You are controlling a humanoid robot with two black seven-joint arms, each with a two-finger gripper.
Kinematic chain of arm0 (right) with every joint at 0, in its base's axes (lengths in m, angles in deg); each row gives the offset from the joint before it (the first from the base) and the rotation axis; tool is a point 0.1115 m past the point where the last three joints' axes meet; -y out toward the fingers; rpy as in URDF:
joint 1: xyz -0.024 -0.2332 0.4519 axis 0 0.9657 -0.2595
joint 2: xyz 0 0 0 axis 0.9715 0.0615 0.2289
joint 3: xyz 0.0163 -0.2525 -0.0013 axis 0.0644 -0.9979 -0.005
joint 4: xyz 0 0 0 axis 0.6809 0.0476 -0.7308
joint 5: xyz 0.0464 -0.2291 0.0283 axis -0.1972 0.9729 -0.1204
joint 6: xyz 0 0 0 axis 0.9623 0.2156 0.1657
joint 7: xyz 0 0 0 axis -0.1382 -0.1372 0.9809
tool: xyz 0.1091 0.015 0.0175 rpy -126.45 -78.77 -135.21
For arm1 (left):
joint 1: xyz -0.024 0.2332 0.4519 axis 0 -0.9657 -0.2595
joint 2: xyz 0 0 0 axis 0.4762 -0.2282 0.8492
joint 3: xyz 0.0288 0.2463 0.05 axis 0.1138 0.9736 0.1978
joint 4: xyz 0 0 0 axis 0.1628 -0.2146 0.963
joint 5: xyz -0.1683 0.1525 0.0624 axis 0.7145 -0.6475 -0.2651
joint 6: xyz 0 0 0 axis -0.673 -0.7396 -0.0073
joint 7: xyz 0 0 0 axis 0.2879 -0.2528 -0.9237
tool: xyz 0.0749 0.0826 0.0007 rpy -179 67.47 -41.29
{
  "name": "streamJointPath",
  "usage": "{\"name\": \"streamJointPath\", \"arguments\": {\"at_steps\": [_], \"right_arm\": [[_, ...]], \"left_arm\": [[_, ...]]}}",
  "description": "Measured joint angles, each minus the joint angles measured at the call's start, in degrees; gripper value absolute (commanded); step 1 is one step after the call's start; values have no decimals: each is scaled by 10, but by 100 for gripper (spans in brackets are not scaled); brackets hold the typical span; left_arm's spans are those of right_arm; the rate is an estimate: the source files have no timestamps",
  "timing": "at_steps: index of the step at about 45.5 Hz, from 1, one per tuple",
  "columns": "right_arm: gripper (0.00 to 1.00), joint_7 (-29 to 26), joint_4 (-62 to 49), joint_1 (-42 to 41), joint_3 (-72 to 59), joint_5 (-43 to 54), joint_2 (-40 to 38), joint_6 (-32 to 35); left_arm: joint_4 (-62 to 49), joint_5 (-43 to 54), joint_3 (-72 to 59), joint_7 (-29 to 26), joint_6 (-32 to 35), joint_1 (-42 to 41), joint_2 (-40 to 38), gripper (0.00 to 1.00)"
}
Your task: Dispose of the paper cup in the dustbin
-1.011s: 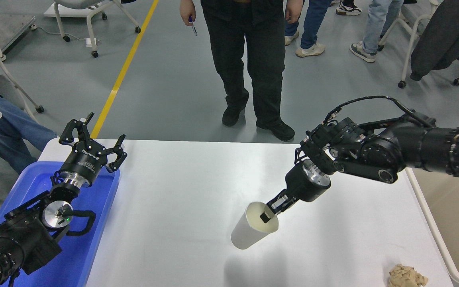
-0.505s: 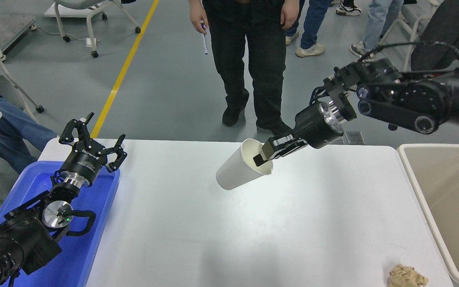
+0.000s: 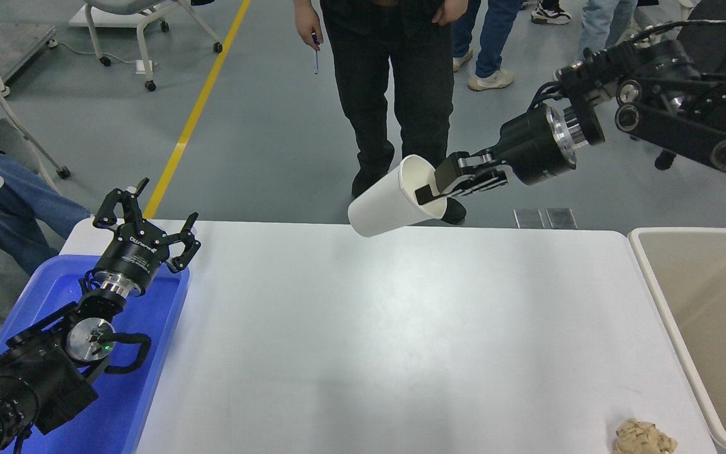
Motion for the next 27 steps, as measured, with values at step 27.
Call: {"name": "streamJointPath", "arguments": {"at_steps": [27], "right_arm": [[0,-19,-402,186,2,-187,28,-53]], "left_arm": [[0,0,0,0,0,0,0,100]]}}
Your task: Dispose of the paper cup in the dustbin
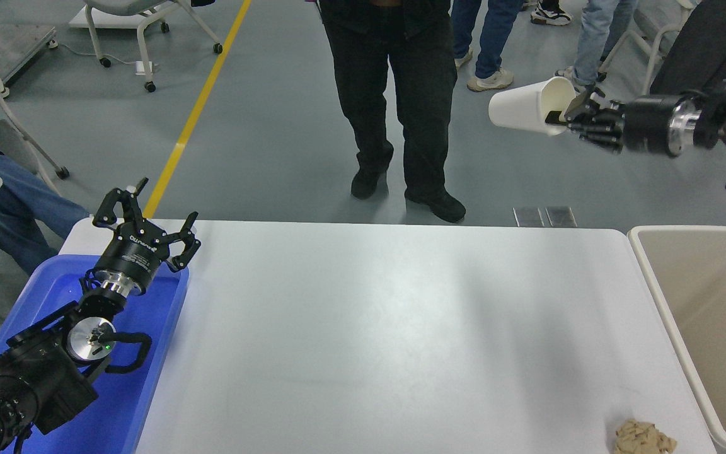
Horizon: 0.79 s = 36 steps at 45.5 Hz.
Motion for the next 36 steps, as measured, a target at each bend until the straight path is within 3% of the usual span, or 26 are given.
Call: {"name": "streamJointPath", "arguments": {"at_steps": [11,24,36], "right_arm": [[0,-55,-77,62,3,-18,-1,-73],[0,-187,-113,112,22,-24,-15,-159],[0,-304,-147,149,48,-25,-24,-199]], "left_arm": [[0,0,0,0,0,0,0,100],[0,0,0,0,0,0,0,100],[0,0,0,0,0,0,0,100]]}}
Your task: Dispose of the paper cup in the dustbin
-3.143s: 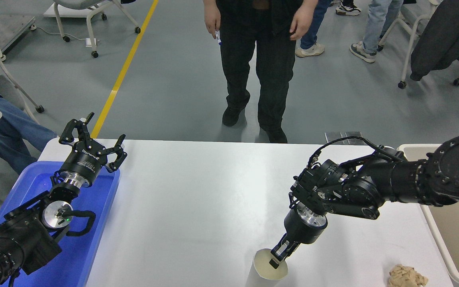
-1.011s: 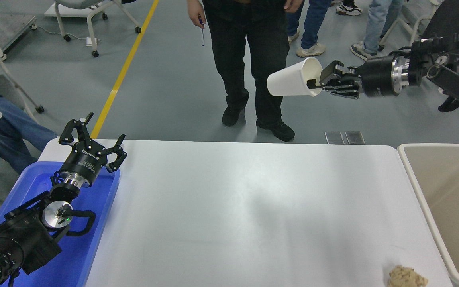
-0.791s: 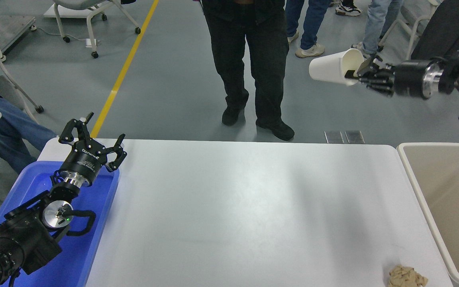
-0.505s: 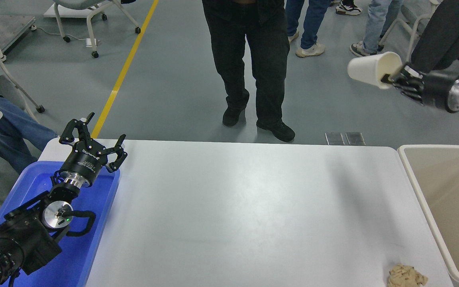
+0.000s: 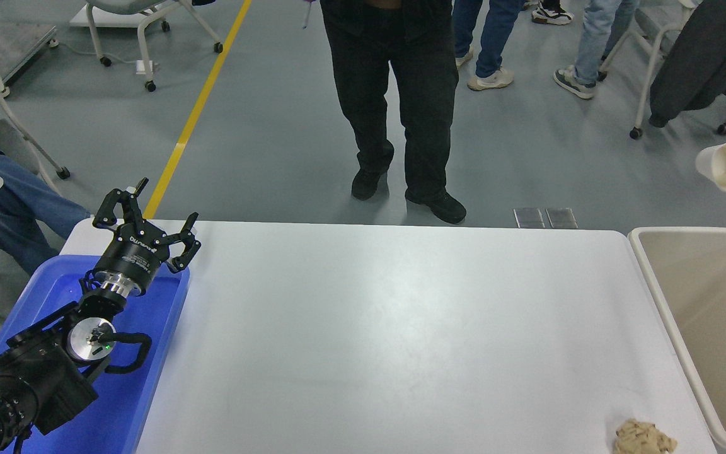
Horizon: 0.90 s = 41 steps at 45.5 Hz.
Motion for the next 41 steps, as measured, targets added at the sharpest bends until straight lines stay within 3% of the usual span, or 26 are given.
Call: {"name": "streamJointPath", "arguments": {"at_steps": [15,41], "right_arm": [[0,-84,-23,66,16,-1,-19,-24],[0,-106,-23,152,27,-21,59,-43]], "left_arm": [[0,0,0,0,0,0,0,100],[0,0,0,0,0,0,0,100]]}}
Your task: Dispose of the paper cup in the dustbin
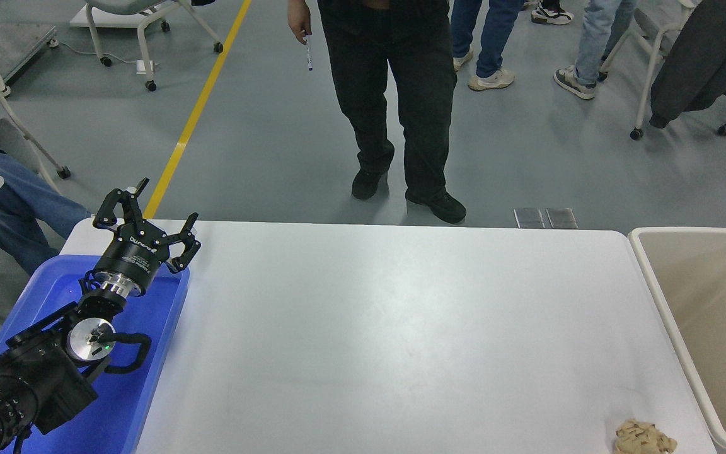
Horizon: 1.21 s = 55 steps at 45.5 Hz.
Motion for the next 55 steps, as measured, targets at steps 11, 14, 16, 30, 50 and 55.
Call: {"name": "streamJointPath", "arguments": {"at_steps": [11,14,16,30,50,55], "right_arm": [[0,-1,0,9,1,-1,27,-5],[0,-1,0,10,1,-1,31,-6],[0,-1,0,12,1,-2,33,-6],[80,-1,3,16,1,-2,42,-28],[99,1,33,-9,4,-2,31,-54],[99,1,58,-41,25,-3,7,-55]], "left_arm": [[0,0,0,0,0,0,0,100],[0,0,0,0,0,0,0,100],[0,0,0,0,0,0,0,100],[0,0,0,0,0,0,0,100],[0,0,0,0,0,0,0,100],[0,0,0,0,0,0,0,100]]}}
